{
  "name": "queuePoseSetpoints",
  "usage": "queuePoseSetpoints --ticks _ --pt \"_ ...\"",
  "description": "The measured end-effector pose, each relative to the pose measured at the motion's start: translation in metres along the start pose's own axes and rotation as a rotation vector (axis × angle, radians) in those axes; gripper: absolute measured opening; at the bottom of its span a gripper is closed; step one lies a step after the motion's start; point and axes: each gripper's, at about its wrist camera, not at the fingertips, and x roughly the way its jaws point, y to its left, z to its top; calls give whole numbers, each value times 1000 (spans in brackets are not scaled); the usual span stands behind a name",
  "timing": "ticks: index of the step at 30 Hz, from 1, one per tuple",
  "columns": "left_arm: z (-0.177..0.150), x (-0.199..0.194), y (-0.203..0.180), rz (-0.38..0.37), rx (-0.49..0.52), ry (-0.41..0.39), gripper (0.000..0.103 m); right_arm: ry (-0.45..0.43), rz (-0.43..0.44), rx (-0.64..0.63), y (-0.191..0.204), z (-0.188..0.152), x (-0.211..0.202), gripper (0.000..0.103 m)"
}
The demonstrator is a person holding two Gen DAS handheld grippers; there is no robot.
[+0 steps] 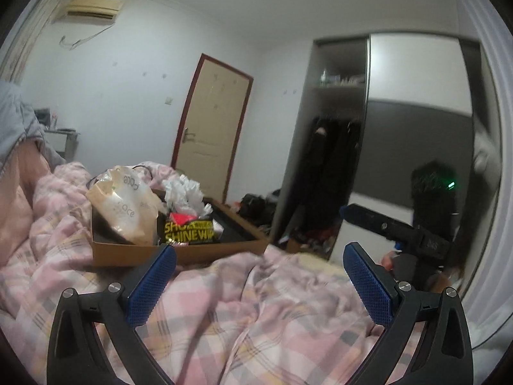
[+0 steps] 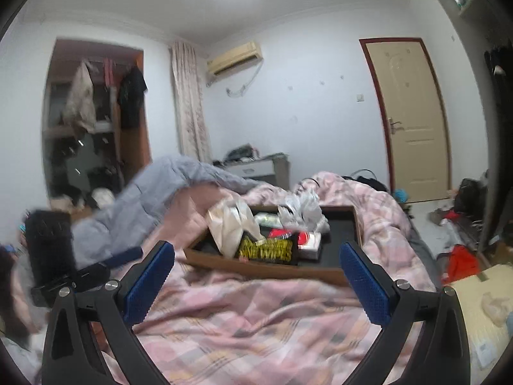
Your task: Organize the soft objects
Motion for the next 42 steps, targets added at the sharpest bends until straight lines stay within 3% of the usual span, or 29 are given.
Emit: queuePoseSetpoints --ticks 3,7,20,29,32,38,42 --pt "-1 2 -2 -2 13 -6 103 22 -79 -120 24 -5 11 103" --pt "-6 -1 6 -37 -32 -17 103 -28 -138 -183 33 -7 -1 103" --pt "-10 4 -4 39 13 14 103 34 -115 -142 30 -11 2 103" --pt "-10 6 13 24 -68 22 103 47 -125 -151 35 -12 3 103" --pt "-10 5 10 21 -56 20 103 51 -85 -119 25 -9 1 103" --pt "-11 6 5 24 -33 24 103 140 88 -37 10 -13 9 103" --pt "-11 7 0 33 -9 30 103 156 86 -41 15 -17 13 103"
